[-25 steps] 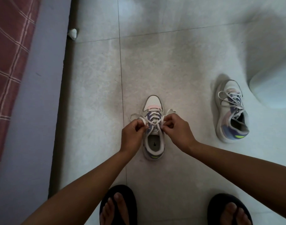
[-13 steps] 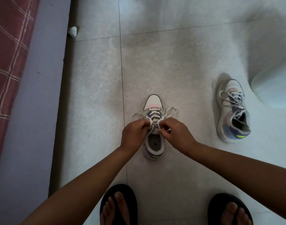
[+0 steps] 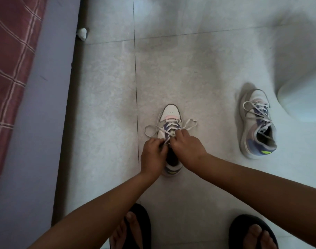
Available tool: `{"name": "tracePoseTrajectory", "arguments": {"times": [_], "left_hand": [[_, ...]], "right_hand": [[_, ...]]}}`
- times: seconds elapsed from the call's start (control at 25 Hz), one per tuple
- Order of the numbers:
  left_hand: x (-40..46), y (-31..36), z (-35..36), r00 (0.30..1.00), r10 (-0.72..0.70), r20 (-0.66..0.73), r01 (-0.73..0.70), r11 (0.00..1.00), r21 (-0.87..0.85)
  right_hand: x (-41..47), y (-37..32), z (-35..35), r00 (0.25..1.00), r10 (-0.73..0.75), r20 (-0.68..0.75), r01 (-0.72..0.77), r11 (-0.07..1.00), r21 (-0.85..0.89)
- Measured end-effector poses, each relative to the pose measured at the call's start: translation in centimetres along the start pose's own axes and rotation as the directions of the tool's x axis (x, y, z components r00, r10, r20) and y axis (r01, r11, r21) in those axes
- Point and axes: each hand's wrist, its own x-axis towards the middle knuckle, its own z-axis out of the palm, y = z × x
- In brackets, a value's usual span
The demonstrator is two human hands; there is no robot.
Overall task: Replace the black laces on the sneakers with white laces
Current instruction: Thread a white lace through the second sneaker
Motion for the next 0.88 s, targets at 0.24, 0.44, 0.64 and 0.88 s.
{"name": "tracePoseTrajectory", "arguments": {"times": [0.24,0.44,0.64,0.88], "left_hand": [[0.9,0.3,-0.8,0.985,-0.125,0.115,0.141,0.981,-0.137],[1.3,0.2,-1.0,0.955,-0.218,0.2,0.265,0.931,-0.252],[1.6,0.0,-1.4,0.928,-0.262,0.264,0.343,0.877,-0.337],[1.7,-0.5,-1.3,0.922,-0.25,0.294,0.351,0.862,-0.367]], "right_hand": [[0.7,0.5,-0.8,0.95,-0.302,-0.077,0.277,0.932,-0.232],[1.2,1.6,-0.2,0.999,-0.022,0.034,0.012,0.962,0.272],[1.2,-0.1,-0.1,0.997,-0.053,-0.048,0.063,0.975,0.213],[0.6,0.0,0.8,0.985,0.03,-0.171,0.004,0.98,0.198]]}}
